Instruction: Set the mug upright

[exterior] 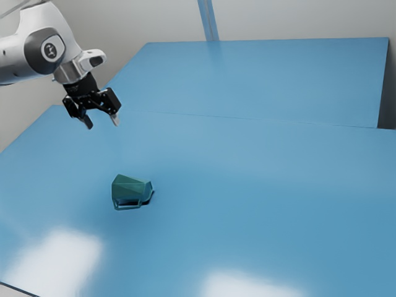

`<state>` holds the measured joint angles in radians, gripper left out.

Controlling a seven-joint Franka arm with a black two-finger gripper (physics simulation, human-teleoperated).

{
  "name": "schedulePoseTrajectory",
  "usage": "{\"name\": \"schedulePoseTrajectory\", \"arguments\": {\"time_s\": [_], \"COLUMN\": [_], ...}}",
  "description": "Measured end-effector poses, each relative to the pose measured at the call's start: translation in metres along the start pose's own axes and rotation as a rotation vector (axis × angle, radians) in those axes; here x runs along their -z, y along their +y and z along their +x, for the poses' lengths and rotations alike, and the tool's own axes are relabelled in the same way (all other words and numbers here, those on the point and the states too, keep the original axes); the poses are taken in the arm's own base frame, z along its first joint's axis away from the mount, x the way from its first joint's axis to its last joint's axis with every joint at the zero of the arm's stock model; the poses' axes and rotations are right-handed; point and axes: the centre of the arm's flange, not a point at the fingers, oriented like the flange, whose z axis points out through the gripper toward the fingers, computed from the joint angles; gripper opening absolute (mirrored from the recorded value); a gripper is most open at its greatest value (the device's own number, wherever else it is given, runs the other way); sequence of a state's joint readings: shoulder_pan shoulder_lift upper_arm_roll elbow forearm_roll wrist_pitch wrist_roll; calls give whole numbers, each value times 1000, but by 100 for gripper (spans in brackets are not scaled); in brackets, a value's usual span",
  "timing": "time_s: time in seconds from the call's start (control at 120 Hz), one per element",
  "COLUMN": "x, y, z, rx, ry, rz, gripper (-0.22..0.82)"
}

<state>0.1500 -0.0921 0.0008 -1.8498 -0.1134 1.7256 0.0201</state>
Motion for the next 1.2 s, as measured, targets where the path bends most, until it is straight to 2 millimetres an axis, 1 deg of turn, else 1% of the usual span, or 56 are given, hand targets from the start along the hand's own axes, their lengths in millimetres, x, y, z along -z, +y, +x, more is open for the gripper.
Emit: {"name": "schedulePoseTrajectory", "arguments": {"time_s": [0.075,0.167,0.417,0.675,0.733,0.858,1.0,1.2], "x": [-11,-26,-77,-129,-138,-159,-179,-203], "y": [-10,-29,-73,-104,-111,-133,-142,-150], "z": [-4,-9,-20,-35,-36,-41,-43,-43], "rx": [5,23,57,71,71,87,74,72], "ry": [6,18,61,121,138,169,187,166], "rz": [-57,-131,-324,-478,-501,-550,-587,-619], "gripper": [58,58,58,58,58,58,58,58]}}
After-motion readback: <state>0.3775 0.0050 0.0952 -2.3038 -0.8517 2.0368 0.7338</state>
